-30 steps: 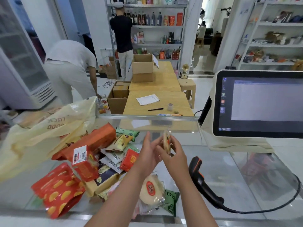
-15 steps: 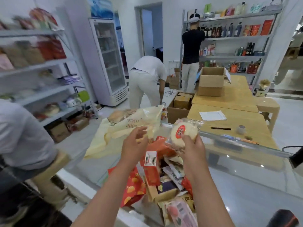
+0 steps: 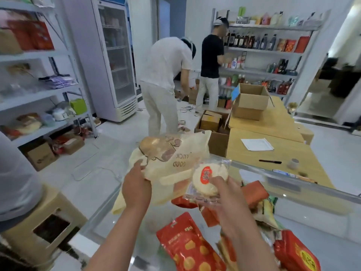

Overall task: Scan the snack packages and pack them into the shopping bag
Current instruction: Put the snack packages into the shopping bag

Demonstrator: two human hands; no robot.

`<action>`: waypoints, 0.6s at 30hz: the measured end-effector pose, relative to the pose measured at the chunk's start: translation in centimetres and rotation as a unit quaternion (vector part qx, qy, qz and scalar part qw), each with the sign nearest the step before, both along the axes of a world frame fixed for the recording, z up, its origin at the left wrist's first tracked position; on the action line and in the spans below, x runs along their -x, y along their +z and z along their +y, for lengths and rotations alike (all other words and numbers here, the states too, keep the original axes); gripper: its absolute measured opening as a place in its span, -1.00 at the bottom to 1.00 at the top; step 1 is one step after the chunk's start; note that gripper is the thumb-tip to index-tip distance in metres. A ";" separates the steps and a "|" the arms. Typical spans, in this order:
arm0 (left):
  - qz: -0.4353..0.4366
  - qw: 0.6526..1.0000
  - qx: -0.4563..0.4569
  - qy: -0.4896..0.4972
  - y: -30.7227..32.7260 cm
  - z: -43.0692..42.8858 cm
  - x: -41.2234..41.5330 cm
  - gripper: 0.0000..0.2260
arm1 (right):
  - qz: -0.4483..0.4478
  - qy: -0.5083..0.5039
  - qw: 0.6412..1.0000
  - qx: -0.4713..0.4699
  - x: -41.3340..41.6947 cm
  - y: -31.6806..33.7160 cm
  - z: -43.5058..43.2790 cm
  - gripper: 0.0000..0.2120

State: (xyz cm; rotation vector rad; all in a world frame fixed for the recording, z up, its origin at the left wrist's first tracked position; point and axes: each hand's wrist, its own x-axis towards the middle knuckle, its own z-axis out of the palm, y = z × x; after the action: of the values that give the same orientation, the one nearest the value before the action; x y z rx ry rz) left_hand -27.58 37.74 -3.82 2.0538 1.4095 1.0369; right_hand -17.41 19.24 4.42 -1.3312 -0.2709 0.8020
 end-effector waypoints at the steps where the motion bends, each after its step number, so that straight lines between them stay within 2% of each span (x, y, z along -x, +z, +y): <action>1: -0.018 0.999 -0.008 -0.025 0.9 1.0 0.2 -0.58 | 0.000 0.015 1.000 0.020 0.8 -0.2 0.8 -0.86; 6: 0.011 0.986 -0.120 -0.117 6.2 5.6 0.5 -0.64 | 0.045 0.120 0.985 0.113 4.7 -2.6 6.1 -0.77; 10: 0.032 0.945 -0.252 -0.207 9.4 7.6 0.5 -0.66 | 0.078 0.147 0.974 0.156 4.0 -3.3 12.7 -0.70; 11: 0.044 0.933 -0.280 -0.222 9.8 8.1 0.5 -0.67 | 0.096 0.125 0.978 0.136 2.6 -3.2 14.3 -0.68; 13: 0.079 0.929 -0.271 -0.239 11.0 8.9 0.5 -0.71 | 0.119 0.048 0.989 0.067 -0.9 -2.5 16.8 -0.71; 15: 0.127 0.929 -0.247 -0.244 12.3 9.1 0.4 -0.77 | 0.081 -0.055 0.995 0.011 -4.2 -1.8 18.2 -0.73; 18: 0.205 0.916 -0.242 -0.244 14.3 9.1 -0.4 -0.78 | 0.074 -0.181 0.980 -0.034 -6.8 -1.5 19.2 -0.73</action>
State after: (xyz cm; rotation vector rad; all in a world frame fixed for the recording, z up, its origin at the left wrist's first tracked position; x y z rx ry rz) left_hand -27.18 46.86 10.48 2.9209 0.7497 0.8154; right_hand -10.61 38.49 2.90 -1.2037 0.0616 0.5738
